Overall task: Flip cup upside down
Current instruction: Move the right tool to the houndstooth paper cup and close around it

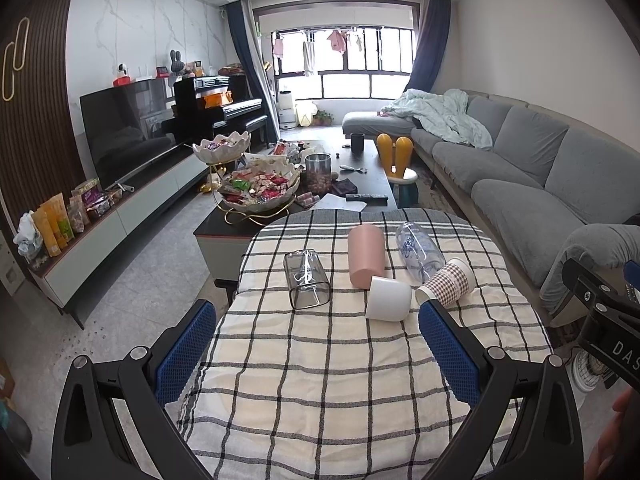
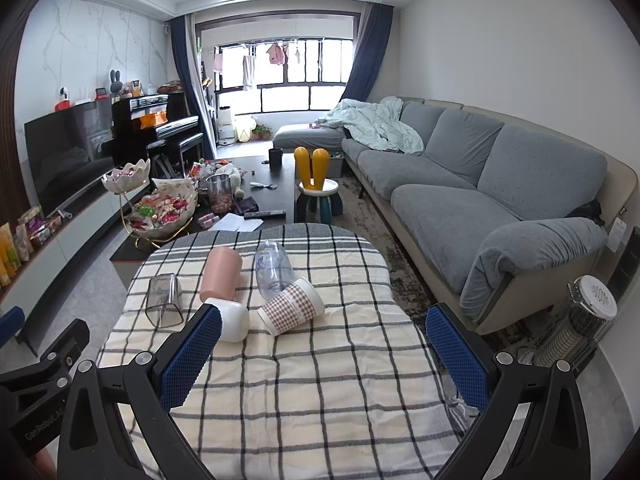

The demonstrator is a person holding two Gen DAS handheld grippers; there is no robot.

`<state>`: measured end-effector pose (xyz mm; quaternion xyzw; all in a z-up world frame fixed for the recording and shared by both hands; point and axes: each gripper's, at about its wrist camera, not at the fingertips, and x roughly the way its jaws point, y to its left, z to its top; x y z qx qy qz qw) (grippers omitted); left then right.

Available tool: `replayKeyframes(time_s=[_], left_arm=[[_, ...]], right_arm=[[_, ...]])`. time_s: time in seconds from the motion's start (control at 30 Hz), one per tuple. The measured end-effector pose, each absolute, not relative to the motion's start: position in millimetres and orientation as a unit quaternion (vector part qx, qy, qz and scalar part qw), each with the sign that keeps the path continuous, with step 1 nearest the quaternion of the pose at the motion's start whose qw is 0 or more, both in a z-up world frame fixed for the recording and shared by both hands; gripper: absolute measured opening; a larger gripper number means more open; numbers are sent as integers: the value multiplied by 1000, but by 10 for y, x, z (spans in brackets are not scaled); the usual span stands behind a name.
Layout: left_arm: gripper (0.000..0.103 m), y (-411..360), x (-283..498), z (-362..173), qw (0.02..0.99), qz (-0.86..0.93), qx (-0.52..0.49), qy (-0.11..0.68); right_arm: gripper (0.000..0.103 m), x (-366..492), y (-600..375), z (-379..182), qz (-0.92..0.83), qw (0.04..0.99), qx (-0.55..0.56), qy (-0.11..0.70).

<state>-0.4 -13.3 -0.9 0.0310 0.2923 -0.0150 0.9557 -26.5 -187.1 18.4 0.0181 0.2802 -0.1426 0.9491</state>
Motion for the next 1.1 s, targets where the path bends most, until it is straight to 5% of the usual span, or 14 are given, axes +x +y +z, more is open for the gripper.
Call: replayKeyframes(time_s=[1.1], left_arm=[[103, -1135, 972, -614, 907, -218, 150, 328]], right_arm=[[103, 310, -2506, -278, -234, 911, 66, 333]])
